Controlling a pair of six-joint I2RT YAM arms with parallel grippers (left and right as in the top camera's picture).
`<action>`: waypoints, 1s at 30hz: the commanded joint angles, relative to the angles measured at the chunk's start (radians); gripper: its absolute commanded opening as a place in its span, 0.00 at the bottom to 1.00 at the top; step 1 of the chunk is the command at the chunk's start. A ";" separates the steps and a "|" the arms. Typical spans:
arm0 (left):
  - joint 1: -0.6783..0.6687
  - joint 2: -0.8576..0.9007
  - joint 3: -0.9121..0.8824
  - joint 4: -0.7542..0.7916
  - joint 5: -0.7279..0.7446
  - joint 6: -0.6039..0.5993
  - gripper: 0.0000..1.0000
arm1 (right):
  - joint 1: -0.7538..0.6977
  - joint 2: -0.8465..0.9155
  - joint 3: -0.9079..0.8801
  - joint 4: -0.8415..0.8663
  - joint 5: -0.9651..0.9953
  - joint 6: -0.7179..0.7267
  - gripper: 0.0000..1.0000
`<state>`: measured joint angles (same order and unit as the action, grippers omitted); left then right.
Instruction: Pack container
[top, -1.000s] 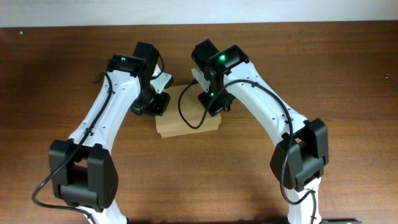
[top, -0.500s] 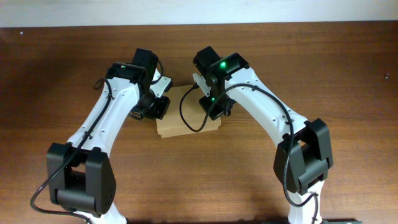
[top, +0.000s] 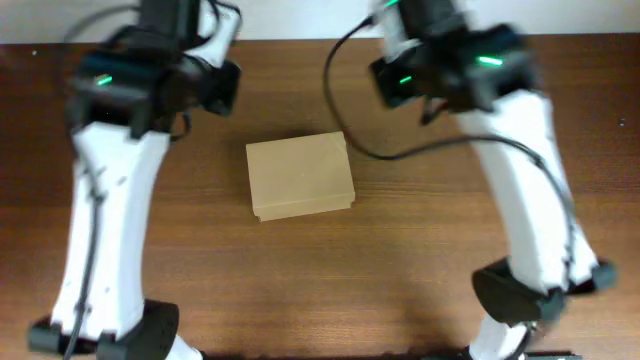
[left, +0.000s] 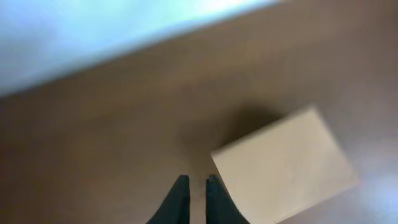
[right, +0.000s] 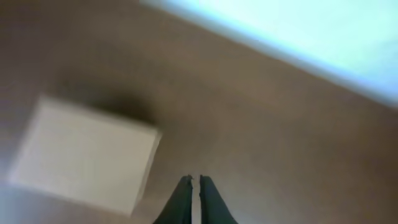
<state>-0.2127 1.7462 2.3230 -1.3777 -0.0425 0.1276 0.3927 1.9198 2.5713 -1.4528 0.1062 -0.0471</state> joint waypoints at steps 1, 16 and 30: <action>0.025 -0.034 0.163 -0.034 -0.026 -0.007 0.17 | -0.022 -0.097 0.180 -0.009 0.038 0.002 0.19; 0.039 -0.200 0.431 -0.115 -0.029 -0.010 1.00 | -0.041 -0.352 0.444 -0.014 0.075 0.002 0.99; 0.039 -0.204 0.428 -0.309 -0.029 -0.010 1.00 | -0.041 -0.372 0.444 -0.161 0.074 0.002 0.99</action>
<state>-0.1780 1.5448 2.7506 -1.6840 -0.0608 0.1158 0.3584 1.5425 3.0169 -1.6089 0.1616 -0.0517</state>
